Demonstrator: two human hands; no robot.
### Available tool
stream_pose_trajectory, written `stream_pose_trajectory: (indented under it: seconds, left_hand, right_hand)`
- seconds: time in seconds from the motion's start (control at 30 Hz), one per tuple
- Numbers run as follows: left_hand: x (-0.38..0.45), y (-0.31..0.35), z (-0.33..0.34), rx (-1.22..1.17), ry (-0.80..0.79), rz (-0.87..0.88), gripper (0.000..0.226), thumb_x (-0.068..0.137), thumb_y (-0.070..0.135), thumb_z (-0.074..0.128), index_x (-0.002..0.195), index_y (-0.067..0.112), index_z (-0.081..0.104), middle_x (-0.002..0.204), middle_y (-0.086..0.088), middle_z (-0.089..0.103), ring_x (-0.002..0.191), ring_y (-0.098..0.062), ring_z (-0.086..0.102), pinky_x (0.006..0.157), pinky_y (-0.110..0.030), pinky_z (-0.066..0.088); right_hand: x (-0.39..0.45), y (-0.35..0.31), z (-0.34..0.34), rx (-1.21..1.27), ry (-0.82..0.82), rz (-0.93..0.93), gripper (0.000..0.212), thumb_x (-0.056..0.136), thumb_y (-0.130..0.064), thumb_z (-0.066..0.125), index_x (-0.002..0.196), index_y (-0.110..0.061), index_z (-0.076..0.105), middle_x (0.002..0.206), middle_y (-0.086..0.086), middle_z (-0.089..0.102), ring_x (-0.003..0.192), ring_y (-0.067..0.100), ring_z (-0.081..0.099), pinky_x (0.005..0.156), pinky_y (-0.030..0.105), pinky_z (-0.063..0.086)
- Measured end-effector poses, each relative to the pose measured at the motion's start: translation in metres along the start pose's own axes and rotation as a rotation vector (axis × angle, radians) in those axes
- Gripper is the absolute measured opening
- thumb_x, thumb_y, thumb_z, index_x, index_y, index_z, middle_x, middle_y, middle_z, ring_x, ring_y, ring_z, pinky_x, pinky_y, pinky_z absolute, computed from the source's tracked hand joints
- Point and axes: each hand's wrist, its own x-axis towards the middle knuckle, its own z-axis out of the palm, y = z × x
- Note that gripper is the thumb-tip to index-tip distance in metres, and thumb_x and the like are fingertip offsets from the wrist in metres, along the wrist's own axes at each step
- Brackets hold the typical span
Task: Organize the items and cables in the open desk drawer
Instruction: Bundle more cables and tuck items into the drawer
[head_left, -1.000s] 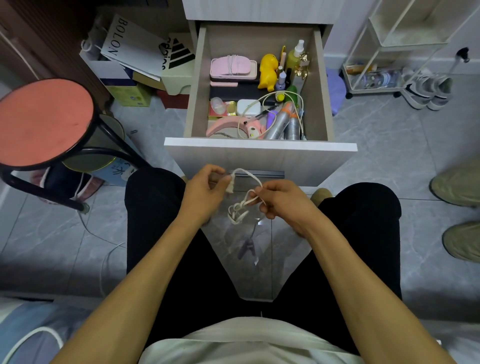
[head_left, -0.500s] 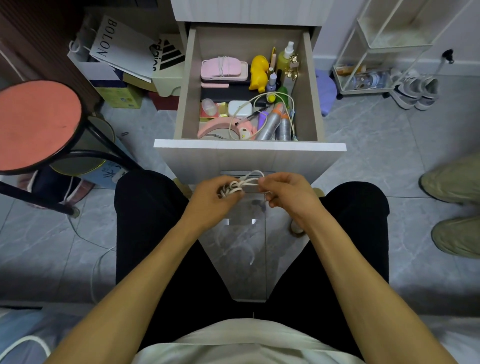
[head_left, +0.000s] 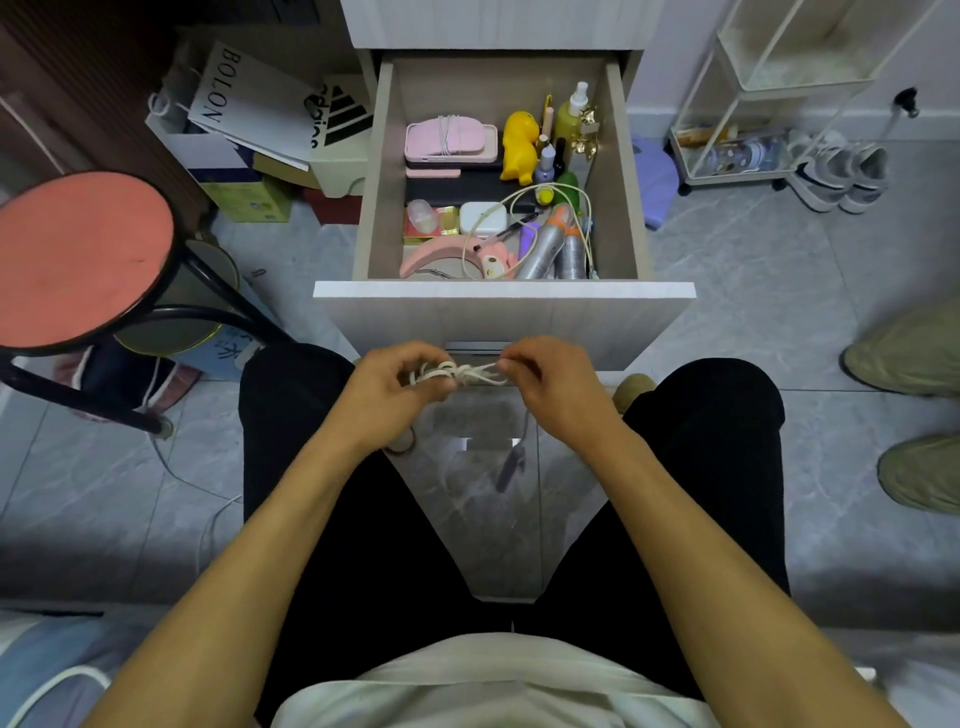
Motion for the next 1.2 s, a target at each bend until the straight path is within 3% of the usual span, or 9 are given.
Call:
stream_pose_trajectory:
  seconds: [0.13,0.3,0.4,0.5,0.63,0.87,1.07,1.13,1.2]
  left_hand:
    - [-0.001,0.002,-0.011,-0.263,-0.119,-0.169,0.014,0.087,0.005,0.067,0.091,0.017,0.074,0.08,0.0,0.073,0.077,-0.017,0.068,0.083,-0.034,0.054]
    - [0.001,0.004,-0.015,-0.433,-0.133,-0.295,0.016,0.087,0.009,0.066,0.088,0.019,0.078,0.082,-0.004,0.071,0.076,-0.019,0.068,0.081,-0.038,0.052]
    - [0.002,0.007,-0.012,-0.327,-0.076,-0.294,0.014,0.088,0.007,0.067,0.088,0.018,0.076,0.079,-0.003,0.072,0.073,-0.017,0.068,0.077,-0.034,0.051]
    - [0.0,0.004,-0.01,-0.224,-0.053,-0.256,0.012,0.087,0.008,0.069,0.088,0.018,0.075,0.078,-0.003,0.074,0.074,-0.016,0.068,0.074,-0.031,0.052]
    - [-0.001,0.006,-0.005,-0.133,-0.019,-0.177,0.013,0.087,0.012,0.071,0.087,0.024,0.075,0.076,0.003,0.074,0.073,-0.015,0.069,0.07,-0.026,0.052]
    - [0.001,0.012,-0.003,-0.054,0.007,-0.052,0.015,0.088,0.015,0.071,0.088,0.03,0.074,0.082,0.004,0.073,0.074,-0.013,0.069,0.068,-0.026,0.055]
    - [0.007,0.022,-0.001,-0.557,-0.035,-0.378,0.011,0.089,0.01,0.064,0.093,0.014,0.073,0.083,-0.006,0.073,0.074,-0.023,0.067,0.069,-0.031,0.054]
    - [0.009,0.024,0.004,-0.542,-0.025,-0.406,0.008,0.089,0.012,0.065,0.093,0.015,0.072,0.085,-0.008,0.072,0.076,-0.025,0.068,0.065,-0.029,0.054]
    - [0.011,0.021,0.007,-0.262,0.013,-0.28,0.007,0.088,0.018,0.068,0.091,0.023,0.072,0.089,-0.004,0.073,0.081,-0.02,0.069,0.068,-0.029,0.054]
  right_hand:
    - [0.004,0.008,0.006,-0.07,-0.113,-0.091,0.017,0.093,-0.007,0.057,0.099,-0.009,0.073,0.09,0.008,0.067,0.081,0.014,0.053,0.074,0.025,0.041]
    - [0.009,0.015,0.016,-0.1,-0.164,-0.072,0.012,0.087,-0.014,0.064,0.097,-0.012,0.07,0.087,0.006,0.064,0.079,0.019,0.055,0.072,0.039,0.05]
    - [0.004,0.013,0.013,0.008,-0.123,-0.059,0.032,0.087,-0.027,0.07,0.117,-0.018,0.065,0.101,-0.002,0.065,0.088,0.005,0.055,0.08,0.019,0.047]
    - [-0.001,0.002,0.009,0.159,-0.08,-0.063,0.026,0.093,-0.016,0.062,0.119,-0.018,0.066,0.105,-0.006,0.067,0.093,0.0,0.059,0.085,0.012,0.045]
    - [-0.002,-0.014,0.004,0.477,-0.141,0.054,0.021,0.098,-0.011,0.054,0.112,-0.017,0.069,0.096,-0.002,0.072,0.088,0.012,0.069,0.086,0.028,0.055]
    - [-0.002,-0.026,-0.001,0.516,-0.222,0.144,0.006,0.092,-0.017,0.064,0.091,-0.016,0.07,0.08,0.005,0.07,0.07,0.024,0.067,0.08,0.045,0.057]
    - [-0.001,-0.034,-0.009,0.787,-0.181,0.237,0.016,0.097,-0.016,0.056,0.086,-0.011,0.068,0.074,0.006,0.064,0.075,0.02,0.059,0.082,0.036,0.052]
    - [-0.002,-0.032,-0.008,0.808,-0.176,0.267,0.016,0.097,-0.015,0.056,0.088,-0.008,0.067,0.076,0.009,0.062,0.076,0.019,0.059,0.084,0.036,0.052]
    - [-0.004,-0.029,-0.008,0.785,-0.165,0.283,0.018,0.096,-0.015,0.057,0.091,0.0,0.066,0.078,0.015,0.059,0.075,0.021,0.057,0.084,0.037,0.051]
